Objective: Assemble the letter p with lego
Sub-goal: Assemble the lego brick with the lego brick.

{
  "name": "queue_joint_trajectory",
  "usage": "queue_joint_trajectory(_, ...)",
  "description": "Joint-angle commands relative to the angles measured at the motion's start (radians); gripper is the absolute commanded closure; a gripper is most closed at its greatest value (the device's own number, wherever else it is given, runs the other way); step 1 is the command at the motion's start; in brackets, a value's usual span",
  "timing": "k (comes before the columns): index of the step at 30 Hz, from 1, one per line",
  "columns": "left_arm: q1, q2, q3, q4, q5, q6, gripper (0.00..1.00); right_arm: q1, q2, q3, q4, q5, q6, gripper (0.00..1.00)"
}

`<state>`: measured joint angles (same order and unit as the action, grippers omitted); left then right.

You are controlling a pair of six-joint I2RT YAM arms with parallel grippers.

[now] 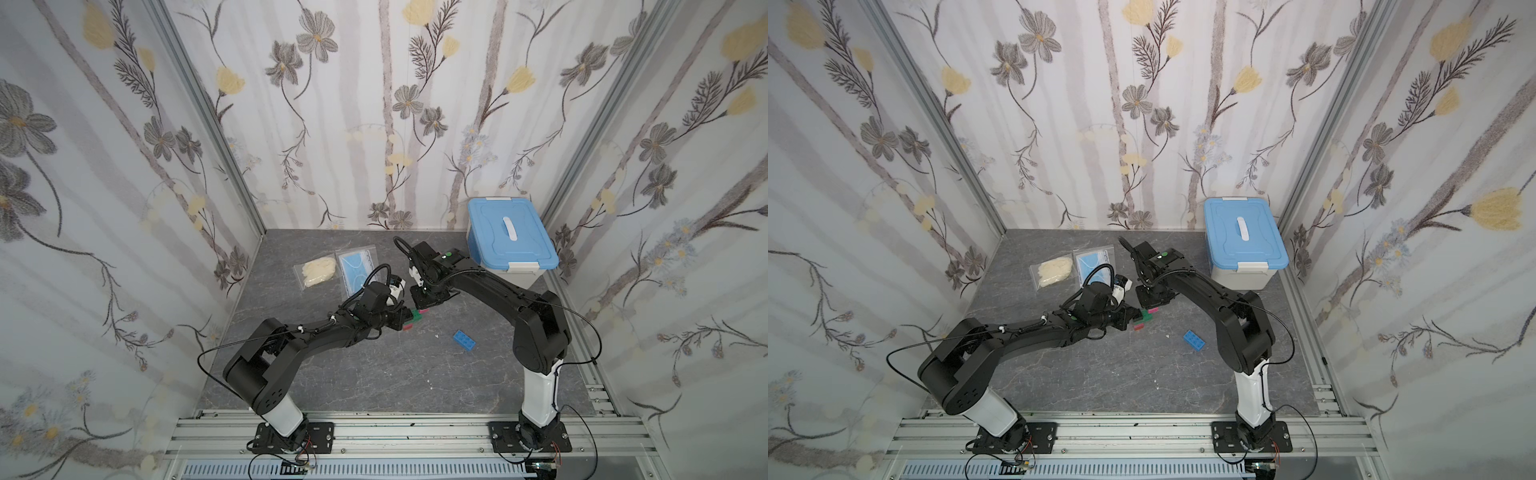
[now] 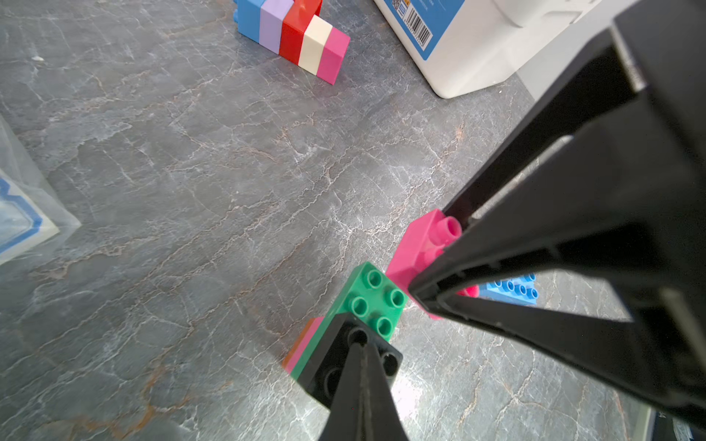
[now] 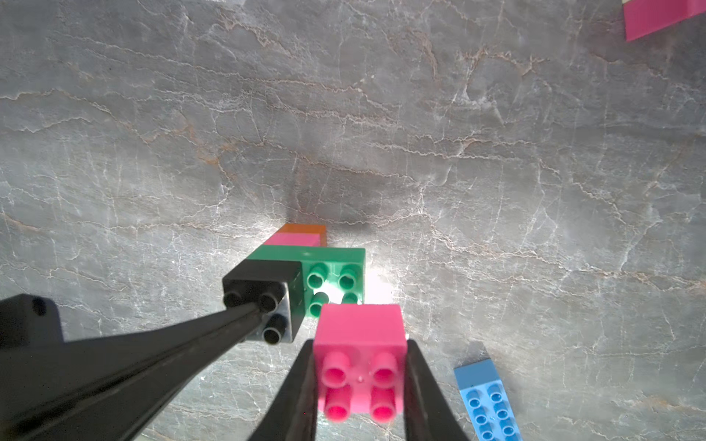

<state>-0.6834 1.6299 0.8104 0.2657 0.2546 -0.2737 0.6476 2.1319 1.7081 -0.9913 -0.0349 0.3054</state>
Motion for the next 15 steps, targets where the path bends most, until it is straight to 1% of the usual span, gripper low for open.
queue_joint_trajectory(1, 0.001, 0.012, -0.011, -0.092, -0.028, -0.004, 1.0, 0.001, 0.015, 0.012, -0.003, -0.017, -0.009, 0.77)
queue_joint_trajectory(15, 0.002, 0.015, -0.016, -0.095, -0.027, -0.007, 1.0, 0.009, 0.055, 0.01, 0.011, -0.013, -0.001, 0.77)
